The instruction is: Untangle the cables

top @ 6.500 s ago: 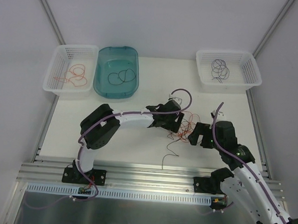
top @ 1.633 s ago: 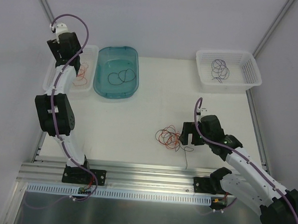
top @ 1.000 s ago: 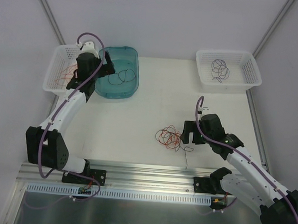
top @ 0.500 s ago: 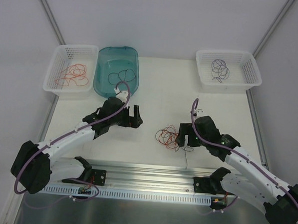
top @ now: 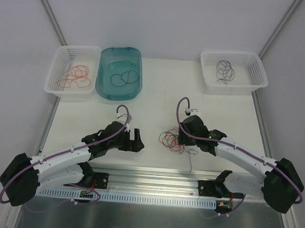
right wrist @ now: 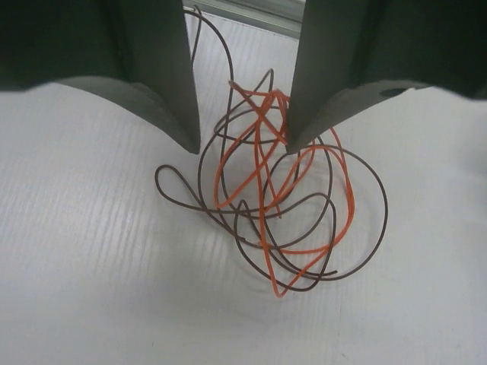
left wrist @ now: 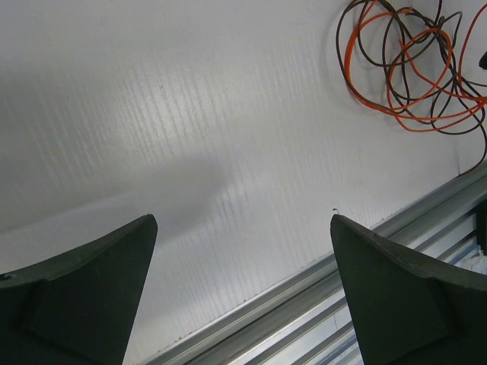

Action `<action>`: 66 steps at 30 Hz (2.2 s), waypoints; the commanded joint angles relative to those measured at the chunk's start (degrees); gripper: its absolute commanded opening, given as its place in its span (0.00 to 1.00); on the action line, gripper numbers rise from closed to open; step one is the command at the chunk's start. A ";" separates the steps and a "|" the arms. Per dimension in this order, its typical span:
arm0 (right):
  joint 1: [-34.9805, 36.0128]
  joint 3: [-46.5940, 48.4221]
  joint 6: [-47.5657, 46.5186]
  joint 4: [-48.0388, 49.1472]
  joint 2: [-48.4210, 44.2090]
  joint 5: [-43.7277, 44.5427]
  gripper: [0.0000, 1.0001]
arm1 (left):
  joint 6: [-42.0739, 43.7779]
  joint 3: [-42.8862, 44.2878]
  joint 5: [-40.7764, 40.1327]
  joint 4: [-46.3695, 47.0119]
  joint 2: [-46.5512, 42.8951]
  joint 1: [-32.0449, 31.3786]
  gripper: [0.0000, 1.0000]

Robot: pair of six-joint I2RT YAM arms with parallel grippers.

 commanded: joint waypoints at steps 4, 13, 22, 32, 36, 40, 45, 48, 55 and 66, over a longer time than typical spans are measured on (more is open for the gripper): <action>1.35 3.15 2.73 6.82 6.62 0.94 0.39 | -3.30 2.89 -3.53 1.81 3.58 -1.52 0.99; 5.21 3.15 0.55 11.48 4.18 -1.09 0.01 | -3.13 9.57 -2.03 3.83 12.11 -5.12 0.99; 5.57 1.57 -4.02 17.03 -7.42 -7.33 0.01 | -3.04 13.01 1.75 8.67 15.10 -6.36 0.99; 6.27 3.76 -7.19 15.88 -9.10 -11.11 0.01 | -4.71 13.36 1.48 13.59 15.37 -6.36 0.97; 7.15 3.59 -7.72 16.85 -9.54 -11.81 0.01 | -6.64 12.92 1.40 16.13 16.68 -6.36 0.95; 8.29 4.38 -9.21 16.50 -10.59 -13.92 0.01 | -6.64 12.04 1.22 18.51 18.17 -6.36 0.93; 9.00 5.35 -10.00 15.97 -11.29 -14.71 0.01 | -7.43 12.65 1.75 20.62 21.78 -6.36 0.87; 9.79 5.78 -10.09 15.80 -11.56 -14.54 0.01 | -7.87 13.27 1.13 21.06 24.85 -6.45 0.76; 10.05 6.84 -12.38 8.51 -16.12 -3.59 0.01 | -7.61 12.04 -4.39 18.43 25.92 -6.36 0.17; 3.74 8.25 -8.52 -9.94 -22.81 20.70 0.01 | 0.64 6.68 -24.50 2.45 3.43 -0.92 0.00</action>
